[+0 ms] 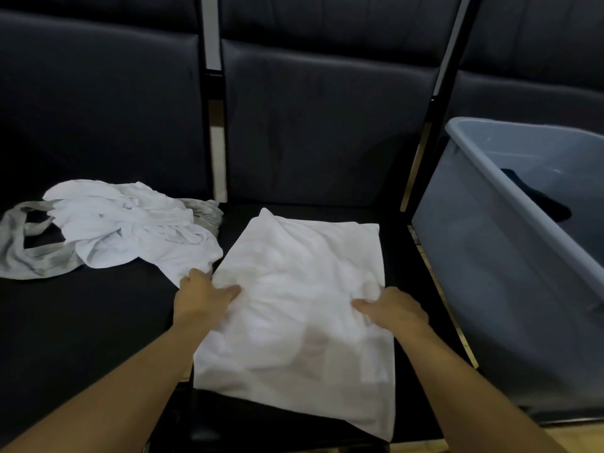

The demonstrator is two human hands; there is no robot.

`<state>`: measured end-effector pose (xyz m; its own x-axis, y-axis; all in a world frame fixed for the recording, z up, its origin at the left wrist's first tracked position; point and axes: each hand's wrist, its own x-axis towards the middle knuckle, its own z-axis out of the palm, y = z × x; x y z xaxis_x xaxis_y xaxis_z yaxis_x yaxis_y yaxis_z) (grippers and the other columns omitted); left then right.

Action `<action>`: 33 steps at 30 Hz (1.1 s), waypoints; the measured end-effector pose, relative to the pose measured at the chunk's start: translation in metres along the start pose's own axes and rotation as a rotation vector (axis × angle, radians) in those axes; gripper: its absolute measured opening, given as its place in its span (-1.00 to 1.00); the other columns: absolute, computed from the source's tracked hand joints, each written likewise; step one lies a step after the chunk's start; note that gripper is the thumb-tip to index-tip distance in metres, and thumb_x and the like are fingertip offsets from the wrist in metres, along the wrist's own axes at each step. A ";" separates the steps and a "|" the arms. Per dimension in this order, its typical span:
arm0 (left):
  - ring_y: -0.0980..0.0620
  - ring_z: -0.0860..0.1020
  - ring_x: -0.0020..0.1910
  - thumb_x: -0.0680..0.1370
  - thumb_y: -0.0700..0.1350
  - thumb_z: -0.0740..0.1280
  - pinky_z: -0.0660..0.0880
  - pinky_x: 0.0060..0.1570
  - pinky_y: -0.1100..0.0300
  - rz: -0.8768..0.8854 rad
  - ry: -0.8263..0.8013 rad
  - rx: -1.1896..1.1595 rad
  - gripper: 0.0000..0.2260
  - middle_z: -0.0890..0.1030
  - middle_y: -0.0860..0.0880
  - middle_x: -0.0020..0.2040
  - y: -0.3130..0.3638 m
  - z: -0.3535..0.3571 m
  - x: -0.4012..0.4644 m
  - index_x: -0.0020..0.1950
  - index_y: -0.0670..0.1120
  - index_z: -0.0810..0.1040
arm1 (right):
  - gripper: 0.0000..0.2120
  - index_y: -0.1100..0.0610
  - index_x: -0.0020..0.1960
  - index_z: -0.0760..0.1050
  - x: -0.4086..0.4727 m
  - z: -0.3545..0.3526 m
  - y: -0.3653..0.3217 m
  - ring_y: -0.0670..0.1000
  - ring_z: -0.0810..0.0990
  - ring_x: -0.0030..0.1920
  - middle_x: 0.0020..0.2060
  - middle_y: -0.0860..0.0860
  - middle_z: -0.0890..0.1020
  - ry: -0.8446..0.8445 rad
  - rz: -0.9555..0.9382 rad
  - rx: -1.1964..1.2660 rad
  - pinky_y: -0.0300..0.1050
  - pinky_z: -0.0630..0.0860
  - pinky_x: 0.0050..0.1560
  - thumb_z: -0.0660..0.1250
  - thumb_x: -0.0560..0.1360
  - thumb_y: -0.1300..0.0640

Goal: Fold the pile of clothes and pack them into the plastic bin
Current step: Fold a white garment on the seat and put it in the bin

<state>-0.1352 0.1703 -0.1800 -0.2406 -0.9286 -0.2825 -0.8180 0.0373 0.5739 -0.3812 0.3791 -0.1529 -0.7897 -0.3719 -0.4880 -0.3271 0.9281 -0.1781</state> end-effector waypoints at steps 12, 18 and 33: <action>-0.11 0.56 0.15 0.68 -0.05 0.19 0.41 0.27 0.08 0.191 -0.061 0.408 -0.79 0.61 -0.14 0.11 0.008 -0.002 -0.018 0.02 -0.18 0.48 | -0.52 0.20 0.13 0.61 -0.004 0.011 0.009 0.08 0.63 -0.08 -0.08 0.03 0.63 0.028 -0.114 0.318 -0.01 0.63 0.00 0.42 0.49 -0.21; -0.21 0.56 0.01 0.64 -0.12 0.26 0.48 -0.19 0.10 -0.137 -0.242 -0.129 -0.70 0.56 -0.26 0.15 0.008 -0.022 -0.013 0.26 -0.32 0.46 | -0.63 0.21 -0.05 0.73 -0.014 -0.001 0.015 -0.02 0.43 0.41 0.53 -0.08 0.33 0.177 -0.252 0.658 -0.15 0.40 0.25 0.55 0.42 -0.11; 0.13 0.57 0.18 0.65 -0.05 0.29 0.48 0.18 0.15 0.369 -0.139 -0.816 -0.82 0.65 0.13 0.14 0.018 -0.074 -0.066 0.23 0.09 0.59 | -0.70 0.04 0.27 0.60 -0.079 -0.032 0.004 0.01 0.69 0.14 0.12 -0.03 0.71 0.003 -0.596 1.107 0.05 0.60 0.18 0.40 0.57 0.00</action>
<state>-0.0956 0.2047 -0.0947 -0.5181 -0.8547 -0.0329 -0.0651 0.0011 0.9979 -0.3365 0.4113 -0.0880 -0.6709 -0.7369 -0.0833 -0.0239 0.1338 -0.9907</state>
